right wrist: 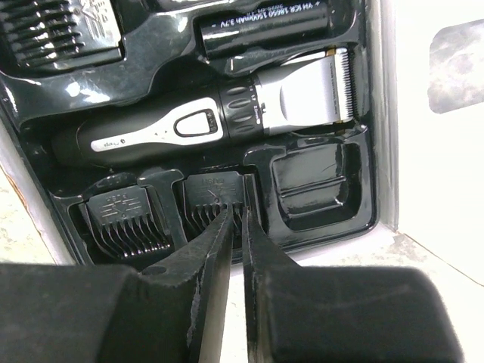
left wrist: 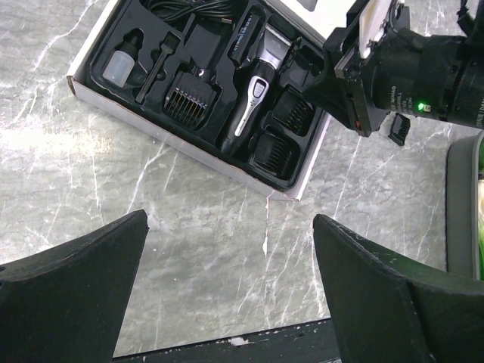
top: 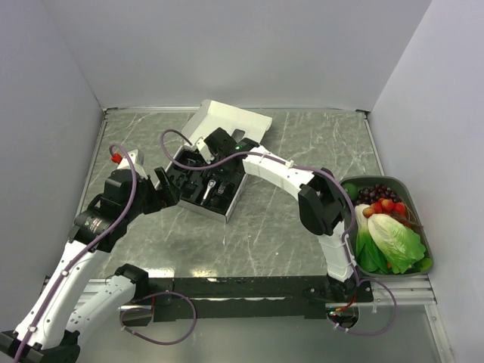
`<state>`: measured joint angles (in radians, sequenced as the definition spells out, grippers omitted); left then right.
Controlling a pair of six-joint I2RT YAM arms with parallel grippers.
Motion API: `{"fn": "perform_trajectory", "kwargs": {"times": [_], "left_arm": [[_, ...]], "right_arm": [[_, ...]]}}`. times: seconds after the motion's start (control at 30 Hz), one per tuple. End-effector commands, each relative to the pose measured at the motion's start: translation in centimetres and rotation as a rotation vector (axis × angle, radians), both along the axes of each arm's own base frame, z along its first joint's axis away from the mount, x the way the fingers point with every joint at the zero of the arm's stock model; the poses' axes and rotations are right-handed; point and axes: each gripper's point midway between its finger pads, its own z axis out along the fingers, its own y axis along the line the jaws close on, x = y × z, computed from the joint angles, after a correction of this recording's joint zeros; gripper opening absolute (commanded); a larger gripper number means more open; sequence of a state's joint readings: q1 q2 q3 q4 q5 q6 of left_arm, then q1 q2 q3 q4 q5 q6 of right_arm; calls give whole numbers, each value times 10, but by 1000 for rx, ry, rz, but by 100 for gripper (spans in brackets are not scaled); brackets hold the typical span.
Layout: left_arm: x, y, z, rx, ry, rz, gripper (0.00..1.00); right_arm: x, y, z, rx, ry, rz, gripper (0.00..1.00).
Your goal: Sort the hair-cutting tools
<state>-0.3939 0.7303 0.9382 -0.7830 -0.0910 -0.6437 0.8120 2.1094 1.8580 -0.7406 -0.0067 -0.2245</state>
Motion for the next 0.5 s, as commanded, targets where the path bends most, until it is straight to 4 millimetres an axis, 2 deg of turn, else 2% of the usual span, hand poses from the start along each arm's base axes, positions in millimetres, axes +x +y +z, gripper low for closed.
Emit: {"fn": "perform_trajectory", "kwargs": {"times": [0.0,0.33,0.47], "left_arm": [[4,-4,9,-23,-28,-7,96],[3,-4,6,-21,-21,-8,96],[5,-4,5,-21,-21,-6,97]], "right_arm": [[-1,0,-1,5,-8,-14,17],[-12,-11,-39,-46,49,-28,15],[-15,-9,-46,-36,69,-19,15]]}}
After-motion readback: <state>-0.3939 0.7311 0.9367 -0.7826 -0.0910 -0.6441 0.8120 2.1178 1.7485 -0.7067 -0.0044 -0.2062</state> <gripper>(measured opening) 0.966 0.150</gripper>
